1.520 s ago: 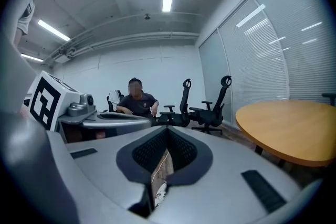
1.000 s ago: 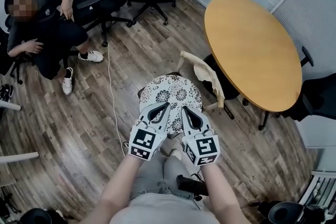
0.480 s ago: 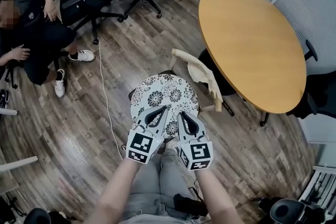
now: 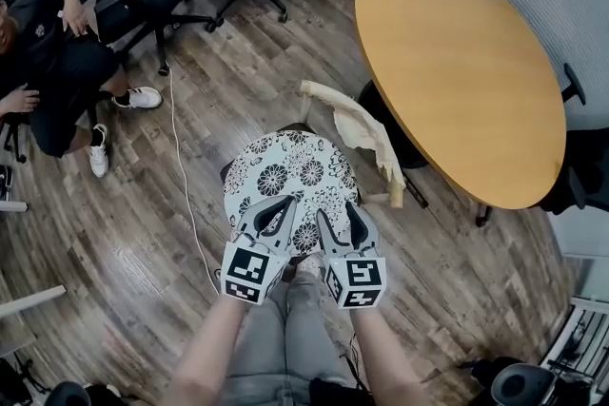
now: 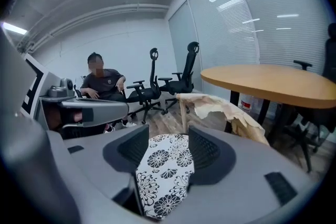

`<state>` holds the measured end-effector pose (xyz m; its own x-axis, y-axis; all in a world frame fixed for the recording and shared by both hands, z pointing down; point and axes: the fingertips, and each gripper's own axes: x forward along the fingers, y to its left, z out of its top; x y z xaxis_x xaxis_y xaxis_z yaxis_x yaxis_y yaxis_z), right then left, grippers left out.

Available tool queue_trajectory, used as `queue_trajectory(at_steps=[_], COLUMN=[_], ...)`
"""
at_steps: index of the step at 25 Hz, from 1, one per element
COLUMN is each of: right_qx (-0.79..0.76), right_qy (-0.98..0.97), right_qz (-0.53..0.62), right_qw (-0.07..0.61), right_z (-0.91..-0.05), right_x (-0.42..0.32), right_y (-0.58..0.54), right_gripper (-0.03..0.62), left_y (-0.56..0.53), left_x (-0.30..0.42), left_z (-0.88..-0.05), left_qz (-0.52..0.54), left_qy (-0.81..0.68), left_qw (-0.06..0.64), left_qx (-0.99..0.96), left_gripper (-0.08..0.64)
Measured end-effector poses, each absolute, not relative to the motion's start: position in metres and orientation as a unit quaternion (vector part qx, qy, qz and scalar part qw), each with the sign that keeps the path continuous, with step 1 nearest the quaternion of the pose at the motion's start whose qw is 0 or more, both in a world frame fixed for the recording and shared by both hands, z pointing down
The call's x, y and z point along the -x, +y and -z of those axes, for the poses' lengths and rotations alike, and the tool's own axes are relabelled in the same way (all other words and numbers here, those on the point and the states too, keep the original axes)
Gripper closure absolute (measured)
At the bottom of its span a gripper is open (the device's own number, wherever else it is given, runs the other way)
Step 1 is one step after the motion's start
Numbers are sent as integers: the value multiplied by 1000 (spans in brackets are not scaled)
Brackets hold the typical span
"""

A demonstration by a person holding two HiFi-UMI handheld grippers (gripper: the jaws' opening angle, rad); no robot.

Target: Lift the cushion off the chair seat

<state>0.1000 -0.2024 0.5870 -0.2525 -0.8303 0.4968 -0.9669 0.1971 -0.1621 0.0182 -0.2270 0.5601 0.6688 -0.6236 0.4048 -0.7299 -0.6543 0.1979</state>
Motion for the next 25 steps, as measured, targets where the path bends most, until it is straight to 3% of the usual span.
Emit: queue_trajectory(at_steps=[25], right_qx=[-661], right_qy=[-626], right_qz=[-361], right_qw=[203], right_z=[-808], right_x=[-197], right_y=[-189], right_gripper=[347], left_y=[-222], left_x=[-92], left_z=[-701], left_qz=[-202], left_qy=[-319], left_qw=[201], left_qx=[-904], left_gripper=[563])
